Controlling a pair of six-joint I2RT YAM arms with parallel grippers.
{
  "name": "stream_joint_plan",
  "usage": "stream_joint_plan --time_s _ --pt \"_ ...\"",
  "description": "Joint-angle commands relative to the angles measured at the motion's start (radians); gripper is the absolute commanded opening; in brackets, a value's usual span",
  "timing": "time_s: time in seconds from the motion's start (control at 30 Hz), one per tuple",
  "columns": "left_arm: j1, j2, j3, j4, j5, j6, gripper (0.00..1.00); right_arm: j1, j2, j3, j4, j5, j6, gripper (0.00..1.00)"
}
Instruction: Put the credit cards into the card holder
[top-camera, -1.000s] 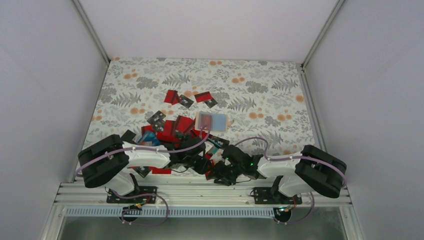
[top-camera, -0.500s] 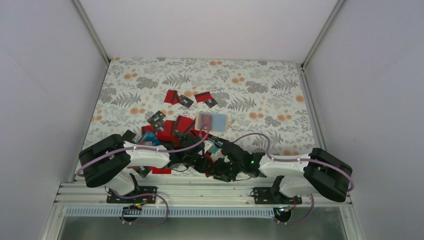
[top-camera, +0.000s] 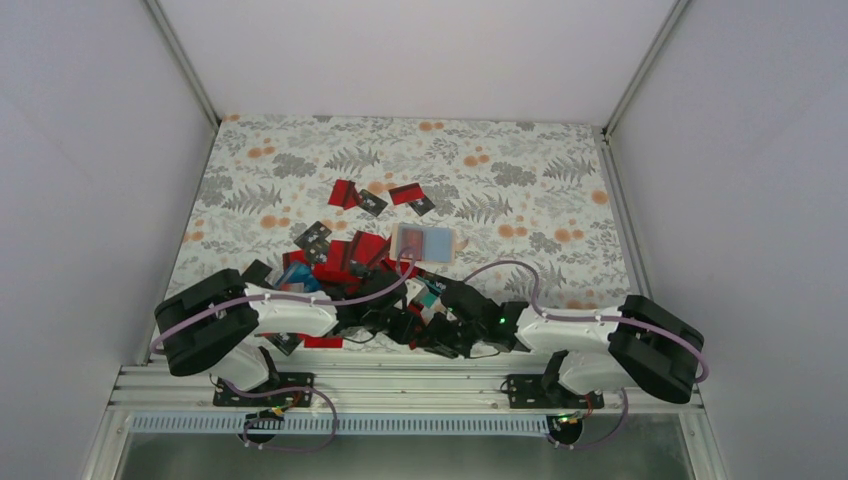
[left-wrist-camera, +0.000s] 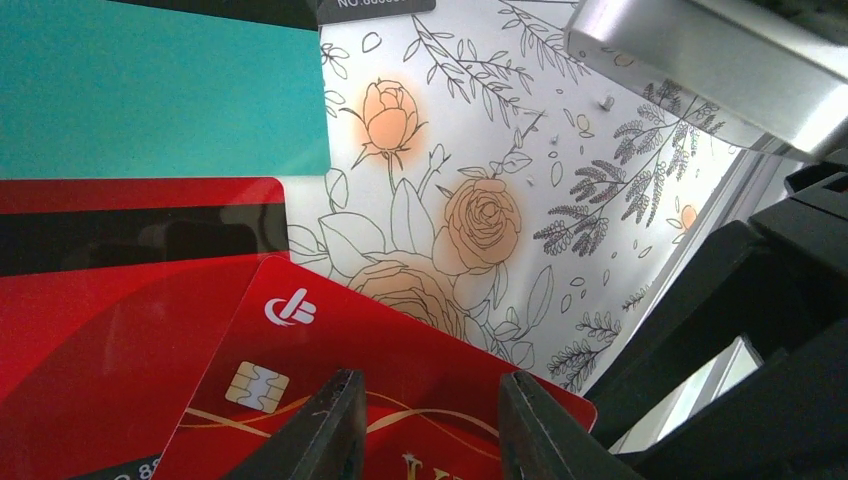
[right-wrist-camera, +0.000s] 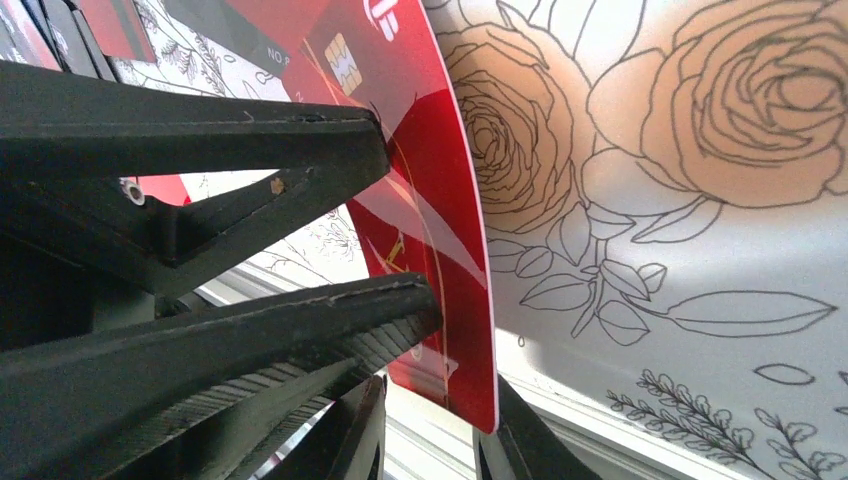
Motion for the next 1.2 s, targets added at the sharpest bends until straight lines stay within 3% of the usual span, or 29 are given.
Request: stream_joint_plan --time_s 0.0,0.77,1.17 --pt "-0.015 0.012 -0.028 0.005 0.073 -0.017 0.35 -0.011 -0.008 0.068 0.095 0.105 -0.015 0.24" --pt "-0.015 -0.063 -0.04 0.015 0.057 -0.086 0.33 -0.066 0.0 0.091 0.082 0.104 -0.068 0.04" --pt "-0.009 -0.245 0.165 -0.304 -0.236 -0.09 0.37 -0.129 -0.098 0.094 -0.057 0.028 -0.164 0.04"
